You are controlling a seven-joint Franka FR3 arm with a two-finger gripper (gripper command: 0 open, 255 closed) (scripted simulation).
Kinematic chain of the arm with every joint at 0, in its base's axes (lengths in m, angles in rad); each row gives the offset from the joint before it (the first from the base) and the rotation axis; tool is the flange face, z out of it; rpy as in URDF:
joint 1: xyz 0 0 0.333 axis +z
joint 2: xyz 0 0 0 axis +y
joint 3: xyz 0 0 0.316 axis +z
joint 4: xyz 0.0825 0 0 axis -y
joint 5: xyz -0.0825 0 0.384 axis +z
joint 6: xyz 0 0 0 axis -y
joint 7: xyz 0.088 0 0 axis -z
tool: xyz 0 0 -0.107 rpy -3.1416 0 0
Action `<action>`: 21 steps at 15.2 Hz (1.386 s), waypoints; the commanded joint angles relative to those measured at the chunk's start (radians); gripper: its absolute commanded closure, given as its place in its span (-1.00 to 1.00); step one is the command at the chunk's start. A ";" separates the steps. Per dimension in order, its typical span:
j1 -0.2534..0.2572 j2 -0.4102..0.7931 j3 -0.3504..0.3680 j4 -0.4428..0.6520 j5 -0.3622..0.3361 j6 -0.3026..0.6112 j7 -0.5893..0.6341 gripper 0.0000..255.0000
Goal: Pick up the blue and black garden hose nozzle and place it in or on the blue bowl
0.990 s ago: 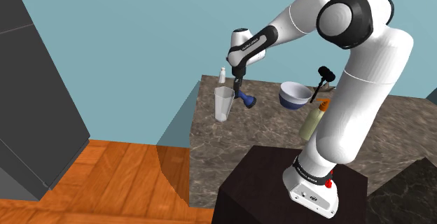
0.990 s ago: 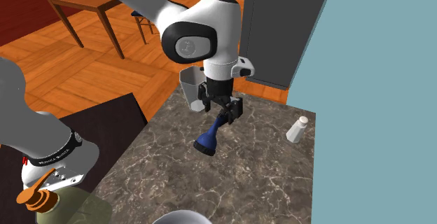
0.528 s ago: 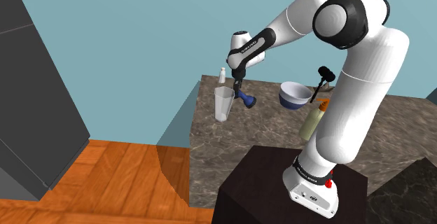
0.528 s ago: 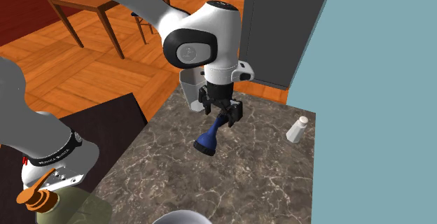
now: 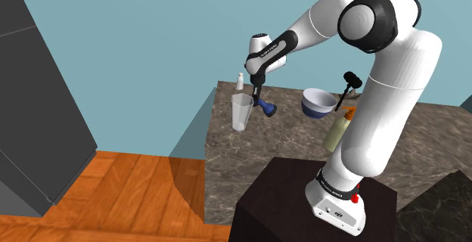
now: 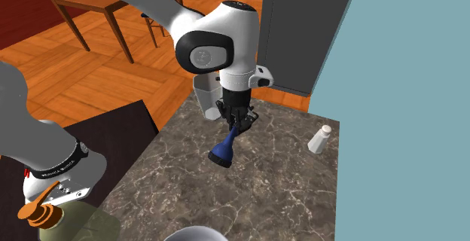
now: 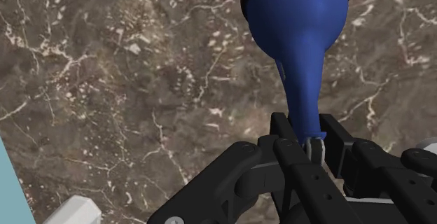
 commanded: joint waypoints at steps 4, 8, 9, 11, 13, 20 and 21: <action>0.000 0.000 0.000 0.000 0.000 0.000 0.000 1.00; 0.003 -0.039 -0.002 0.015 -0.013 -0.052 0.004 1.00; 0.004 -0.048 -0.003 0.019 -0.016 -0.065 0.005 1.00; 0.006 -0.066 -0.003 0.028 -0.021 -0.092 0.007 1.00; 0.007 -0.084 -0.003 0.038 -0.026 -0.118 0.008 1.00; 0.011 -0.138 -0.001 0.079 -0.039 -0.211 0.009 1.00; 0.011 -0.144 -0.001 0.086 -0.041 -0.225 0.009 1.00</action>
